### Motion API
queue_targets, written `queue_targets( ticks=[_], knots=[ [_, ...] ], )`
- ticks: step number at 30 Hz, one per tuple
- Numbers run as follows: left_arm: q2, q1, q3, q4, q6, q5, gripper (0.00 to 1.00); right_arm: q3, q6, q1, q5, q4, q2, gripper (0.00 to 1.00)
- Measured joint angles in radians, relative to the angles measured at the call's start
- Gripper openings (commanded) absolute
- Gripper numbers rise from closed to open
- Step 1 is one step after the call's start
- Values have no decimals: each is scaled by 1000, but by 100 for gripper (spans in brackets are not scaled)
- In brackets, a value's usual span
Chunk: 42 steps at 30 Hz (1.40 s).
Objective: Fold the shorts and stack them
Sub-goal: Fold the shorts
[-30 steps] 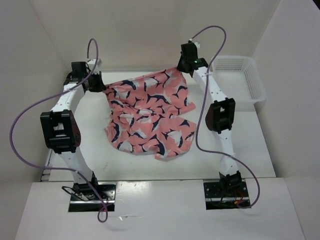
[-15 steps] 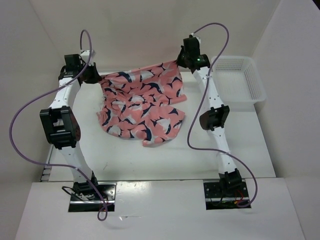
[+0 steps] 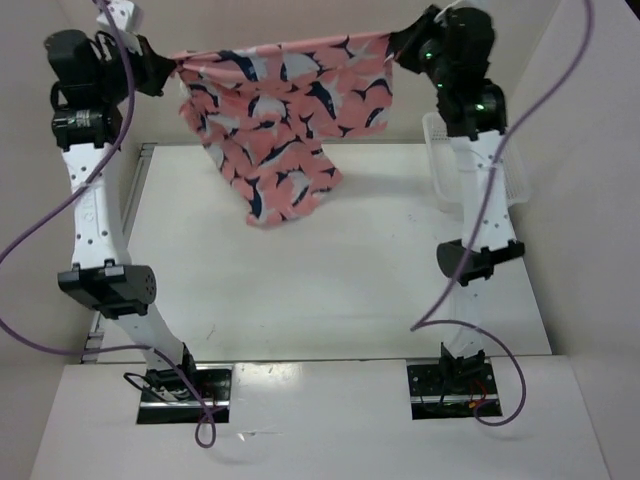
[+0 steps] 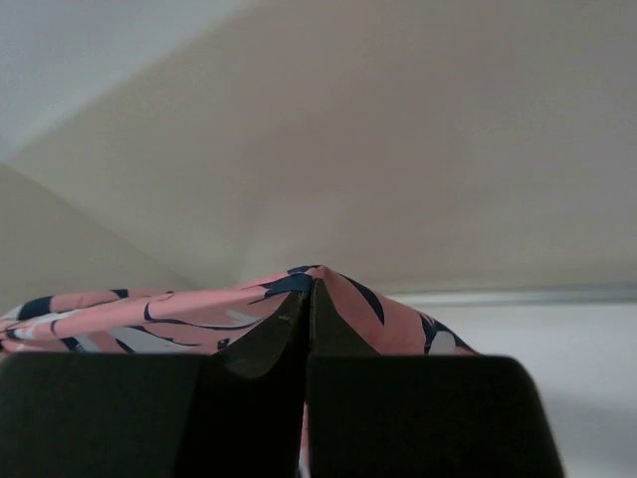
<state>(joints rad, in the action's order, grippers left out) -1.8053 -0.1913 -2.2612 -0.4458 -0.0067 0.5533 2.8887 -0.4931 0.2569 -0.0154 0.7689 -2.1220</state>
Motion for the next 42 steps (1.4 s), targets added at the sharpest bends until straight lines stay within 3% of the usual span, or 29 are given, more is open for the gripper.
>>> queue_targets(
  ticks=[11,22,28,34,39,42],
  knots=[
    [286,2,-247,-14,-1,109,0,-154,19,0,50,-112,514,0],
    [379,5,-204,-10,-3,216,0,-227,50,0,-30,-78,682,0],
    [384,10,-43,-5,-5,233,0,-322,80,0,-95,-50,661,0],
    [384,11,311,32,-5,196,0,-490,95,0,-135,-77,545,0],
    [284,11,637,143,-5,104,0,-656,85,0,-150,-127,353,0],
    [177,11,742,192,-6,64,0,-666,71,1,-162,-134,196,0]
  ],
)
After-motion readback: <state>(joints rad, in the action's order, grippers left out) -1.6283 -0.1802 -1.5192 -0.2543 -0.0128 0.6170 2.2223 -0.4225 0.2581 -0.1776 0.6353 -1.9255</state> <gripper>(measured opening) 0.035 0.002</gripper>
